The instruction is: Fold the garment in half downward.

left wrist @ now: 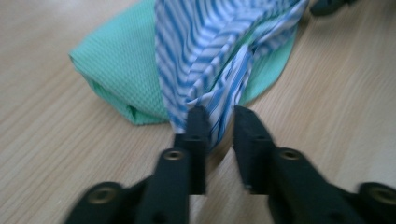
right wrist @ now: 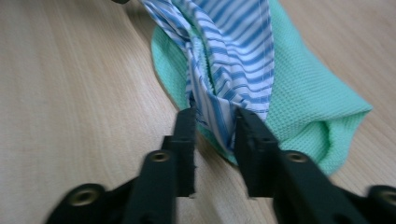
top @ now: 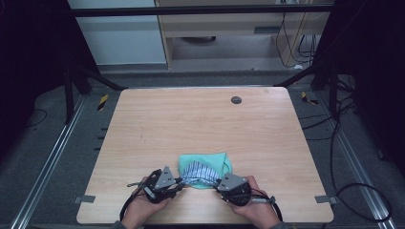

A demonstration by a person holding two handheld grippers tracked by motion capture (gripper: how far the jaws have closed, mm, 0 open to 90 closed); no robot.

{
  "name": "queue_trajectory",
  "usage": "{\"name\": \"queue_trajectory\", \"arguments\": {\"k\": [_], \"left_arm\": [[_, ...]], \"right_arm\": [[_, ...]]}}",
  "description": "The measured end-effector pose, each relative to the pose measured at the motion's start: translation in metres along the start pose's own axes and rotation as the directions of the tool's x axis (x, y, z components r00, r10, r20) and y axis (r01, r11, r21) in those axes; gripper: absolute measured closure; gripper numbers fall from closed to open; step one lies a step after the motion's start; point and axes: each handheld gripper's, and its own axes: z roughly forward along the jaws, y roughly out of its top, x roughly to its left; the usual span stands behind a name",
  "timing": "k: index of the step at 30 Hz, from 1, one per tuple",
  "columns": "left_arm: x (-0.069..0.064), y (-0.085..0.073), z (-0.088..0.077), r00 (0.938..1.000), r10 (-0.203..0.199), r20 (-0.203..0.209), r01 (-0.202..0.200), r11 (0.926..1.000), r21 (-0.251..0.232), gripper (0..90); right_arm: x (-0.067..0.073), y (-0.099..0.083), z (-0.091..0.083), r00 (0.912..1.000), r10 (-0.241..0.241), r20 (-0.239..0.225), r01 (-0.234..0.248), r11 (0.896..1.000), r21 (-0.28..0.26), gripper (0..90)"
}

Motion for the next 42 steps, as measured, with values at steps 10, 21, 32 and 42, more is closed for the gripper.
{"name": "queue_trajectory", "arguments": {"k": [10,21,32,42], "left_arm": [[0.018,-0.002,-0.016,0.9912,-0.114,-0.067,0.111,0.9928,-0.044,22.2],[0.066,-0.024,-0.015,0.9476,-0.252,-0.196,0.249,0.9677,-0.040,9.1],[0.112,-0.043,-0.008,0.8862,-0.359,-0.293,0.356,0.9322,-0.067,9.4],[0.124,-0.047,0.001,0.8722,-0.358,-0.333,0.386,0.9223,0.018,7.8]], "right_arm": [[-0.022,-0.016,-0.023,0.9890,0.120,0.087,-0.114,0.991,-0.074,19.1],[-0.071,-0.038,-0.025,0.8849,0.338,0.320,-0.335,0.940,-0.066,6.9],[-0.109,-0.060,-0.010,0.7940,0.475,0.380,-0.488,0.870,-0.068,7.6],[-0.123,-0.064,0.000,0.7336,0.560,0.385,-0.597,0.802,-0.031,4.1]]}}
